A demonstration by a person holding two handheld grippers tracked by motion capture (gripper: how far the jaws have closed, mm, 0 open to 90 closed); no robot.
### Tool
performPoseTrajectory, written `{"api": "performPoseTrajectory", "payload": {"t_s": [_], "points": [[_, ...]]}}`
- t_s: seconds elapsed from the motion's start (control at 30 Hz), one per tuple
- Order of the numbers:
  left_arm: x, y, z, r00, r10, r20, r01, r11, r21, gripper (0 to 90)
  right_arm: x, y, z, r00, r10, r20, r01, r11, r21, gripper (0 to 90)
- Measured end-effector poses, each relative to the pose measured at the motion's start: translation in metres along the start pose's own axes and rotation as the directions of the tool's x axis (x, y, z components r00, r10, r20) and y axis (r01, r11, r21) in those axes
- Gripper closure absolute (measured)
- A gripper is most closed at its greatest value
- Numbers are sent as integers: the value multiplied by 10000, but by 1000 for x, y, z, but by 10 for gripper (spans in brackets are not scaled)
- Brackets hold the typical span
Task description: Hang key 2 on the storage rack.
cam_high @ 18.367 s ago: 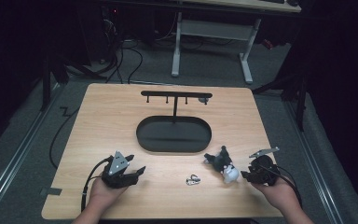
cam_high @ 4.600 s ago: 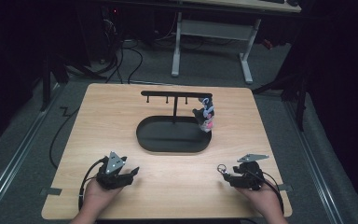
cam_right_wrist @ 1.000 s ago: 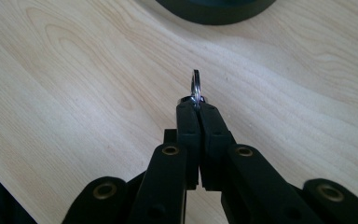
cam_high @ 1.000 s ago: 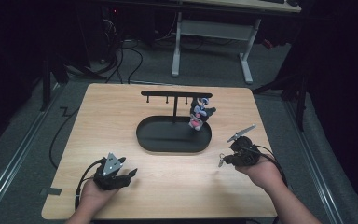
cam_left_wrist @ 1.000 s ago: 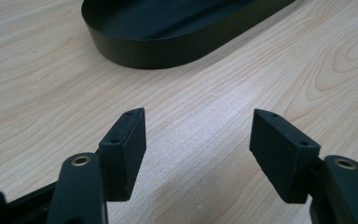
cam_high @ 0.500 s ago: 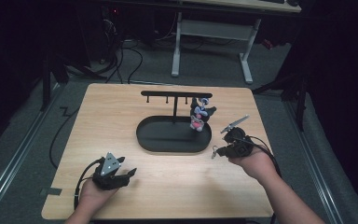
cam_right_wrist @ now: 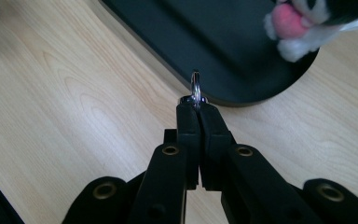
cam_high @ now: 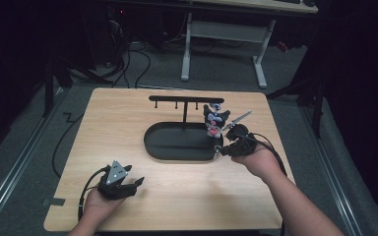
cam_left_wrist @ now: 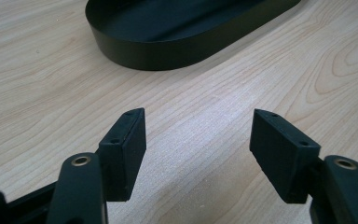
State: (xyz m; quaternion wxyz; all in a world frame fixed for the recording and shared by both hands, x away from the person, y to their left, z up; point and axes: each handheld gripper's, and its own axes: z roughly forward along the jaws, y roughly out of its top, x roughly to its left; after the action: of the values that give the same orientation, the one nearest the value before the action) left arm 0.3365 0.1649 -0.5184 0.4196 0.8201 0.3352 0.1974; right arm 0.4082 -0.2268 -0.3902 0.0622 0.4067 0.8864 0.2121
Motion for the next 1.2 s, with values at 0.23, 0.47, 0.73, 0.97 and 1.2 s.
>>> {"api": "performPoseTrajectory", "payload": {"t_s": [0.23,0.47,0.73,0.97,1.2], "points": [[0,-1,-1,10000,14,43,-14,10000,58,368,-1,22,-12,9999,-96,86,99,9992,-380,891],[2,-1,-2,10000,-46,4,46,10000,22,368,-2,46,-19,9998,-156,118,161,9988,-472,891],[4,-2,-3,9999,-148,-3,148,9999,9,369,-3,68,-12,9999,-152,-57,150,9989,-442,891],[5,-3,-3,9999,-158,-48,158,9999,-10,369,-3,84,-10,9999,-136,23,136,9991,-400,891],[5,-3,-3,9998,-199,-44,199,9998,14,369,-5,99,-10,9999,-86,85,91,9988,-491,891]]}}
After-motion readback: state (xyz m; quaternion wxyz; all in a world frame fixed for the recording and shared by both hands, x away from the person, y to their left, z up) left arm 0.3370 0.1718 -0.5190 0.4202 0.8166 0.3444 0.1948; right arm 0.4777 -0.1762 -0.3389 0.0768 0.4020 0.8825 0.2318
